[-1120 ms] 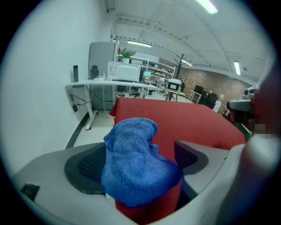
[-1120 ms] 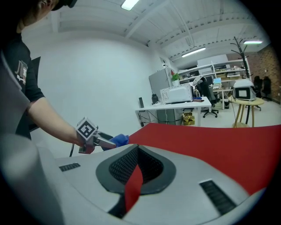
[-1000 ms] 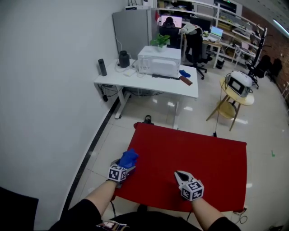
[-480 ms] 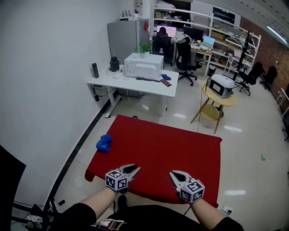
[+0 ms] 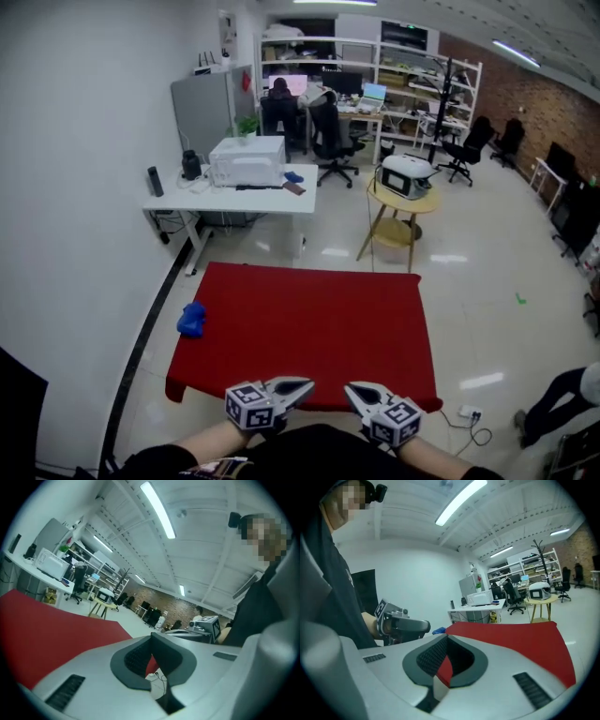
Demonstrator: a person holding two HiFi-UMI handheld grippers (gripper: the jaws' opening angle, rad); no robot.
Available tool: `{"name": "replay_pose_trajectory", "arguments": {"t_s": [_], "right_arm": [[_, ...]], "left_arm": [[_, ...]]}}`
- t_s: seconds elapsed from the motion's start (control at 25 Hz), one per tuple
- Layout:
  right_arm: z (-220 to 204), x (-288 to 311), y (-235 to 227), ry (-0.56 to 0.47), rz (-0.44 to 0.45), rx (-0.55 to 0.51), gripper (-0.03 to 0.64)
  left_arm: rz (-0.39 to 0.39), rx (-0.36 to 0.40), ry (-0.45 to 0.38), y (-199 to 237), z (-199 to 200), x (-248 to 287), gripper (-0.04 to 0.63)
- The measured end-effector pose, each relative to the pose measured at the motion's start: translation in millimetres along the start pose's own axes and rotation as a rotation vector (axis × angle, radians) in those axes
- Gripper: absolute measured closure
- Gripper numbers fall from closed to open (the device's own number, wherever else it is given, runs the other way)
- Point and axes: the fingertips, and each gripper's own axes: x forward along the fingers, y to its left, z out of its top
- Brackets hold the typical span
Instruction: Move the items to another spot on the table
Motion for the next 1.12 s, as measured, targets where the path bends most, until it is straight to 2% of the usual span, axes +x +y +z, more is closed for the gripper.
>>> {"name": "replay_pose_trajectory", "arguments": {"t_s": [0.08, 0.16, 0.32, 0.48, 0.68, 1.12], "right_arm": [[-5, -4, 12, -0.03, -0.035, 0.023, 0.614], [-12, -2, 31, -0.032, -0.034, 0.034, 0.614], [-14, 4, 56, -0.021, -0.024, 0.032, 0.614], [-3, 11, 61, -0.063, -0.028, 0.018, 0.615], [3, 20, 72, -0.057, 0.044, -0.013, 0.617], [-4, 26, 71, -0.038, 0.096, -0.028, 0.617]], "left_arm": [[-0.033, 0.03, 0.05, -14, -13, -12, 0.594], [-0.061, 0.042, 0.078, -21, -25, -24, 0.594], [-0.081, 0.014, 0.086, -19, -34, -47, 0.594], [-0.09, 0.005, 0.104, -12, -32, -60, 0.594], [-0.047, 0.005, 0.088, -6, -25, -73, 0.594], [0.019, -0.019, 0.038, 0, -28, -85, 0.594]]}}
